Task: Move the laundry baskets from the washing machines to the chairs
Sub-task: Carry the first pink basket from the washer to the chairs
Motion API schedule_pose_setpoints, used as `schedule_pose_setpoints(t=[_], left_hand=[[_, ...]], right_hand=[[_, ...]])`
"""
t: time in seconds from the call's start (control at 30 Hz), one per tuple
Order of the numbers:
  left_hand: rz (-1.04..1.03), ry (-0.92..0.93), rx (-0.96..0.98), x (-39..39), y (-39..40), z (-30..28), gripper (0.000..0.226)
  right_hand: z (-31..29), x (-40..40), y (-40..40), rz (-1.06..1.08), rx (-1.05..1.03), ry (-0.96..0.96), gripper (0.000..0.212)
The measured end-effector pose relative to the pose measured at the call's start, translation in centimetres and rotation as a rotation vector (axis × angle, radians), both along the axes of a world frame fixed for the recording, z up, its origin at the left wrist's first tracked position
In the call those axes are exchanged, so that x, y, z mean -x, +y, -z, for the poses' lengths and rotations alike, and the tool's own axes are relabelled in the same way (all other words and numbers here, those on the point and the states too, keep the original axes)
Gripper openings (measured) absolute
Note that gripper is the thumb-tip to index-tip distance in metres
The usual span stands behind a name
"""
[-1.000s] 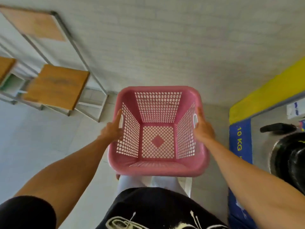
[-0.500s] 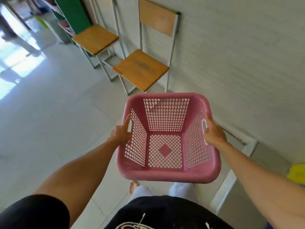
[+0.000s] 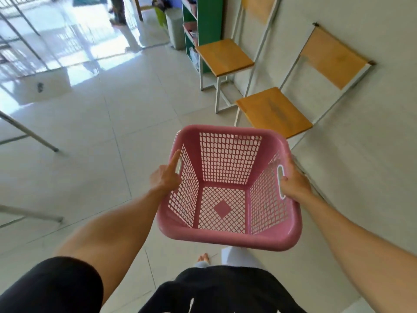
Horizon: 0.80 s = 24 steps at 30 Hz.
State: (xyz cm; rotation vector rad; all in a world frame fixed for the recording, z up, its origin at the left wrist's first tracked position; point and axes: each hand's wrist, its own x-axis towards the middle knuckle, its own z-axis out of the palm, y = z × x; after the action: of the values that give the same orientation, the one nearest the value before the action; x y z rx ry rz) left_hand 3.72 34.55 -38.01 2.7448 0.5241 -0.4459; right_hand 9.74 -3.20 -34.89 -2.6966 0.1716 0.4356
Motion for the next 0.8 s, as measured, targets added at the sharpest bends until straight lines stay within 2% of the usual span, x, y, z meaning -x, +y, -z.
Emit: schedule_pose_setpoints(t=[0.1,0.23,0.43,0.57,0.8], left_hand=[[-0.032,-0.006,-0.021,-1.3,3.3,0.3,0.087],[-0.081,0.0,-0.032,-4.3,7.9,1.9,0.087],[-0.134,0.011,-0.019,-10.5,14.6,3.8,0.087],[-0.18,0.041,-0.031,-14.4,18.7,2.7,0.085],[-0.249,0.055,-0.059,-20.5,25.8,1.6,0.087]], right_hand=[[0.8,-2.6,3.5,-0.051,-0.041,-0.008,0.075],[3.0,-7.5,7.9,-0.073,-0.047,0.028,0.083],[5.8,-16.3,14.8,-0.137,-0.042,0.091,0.077],[5.8,-22.1,19.9,-0.183,-0.05,0.121,0.083],[4.9,-30.5,27.6,-0.268,-0.091,0.086,0.075]])
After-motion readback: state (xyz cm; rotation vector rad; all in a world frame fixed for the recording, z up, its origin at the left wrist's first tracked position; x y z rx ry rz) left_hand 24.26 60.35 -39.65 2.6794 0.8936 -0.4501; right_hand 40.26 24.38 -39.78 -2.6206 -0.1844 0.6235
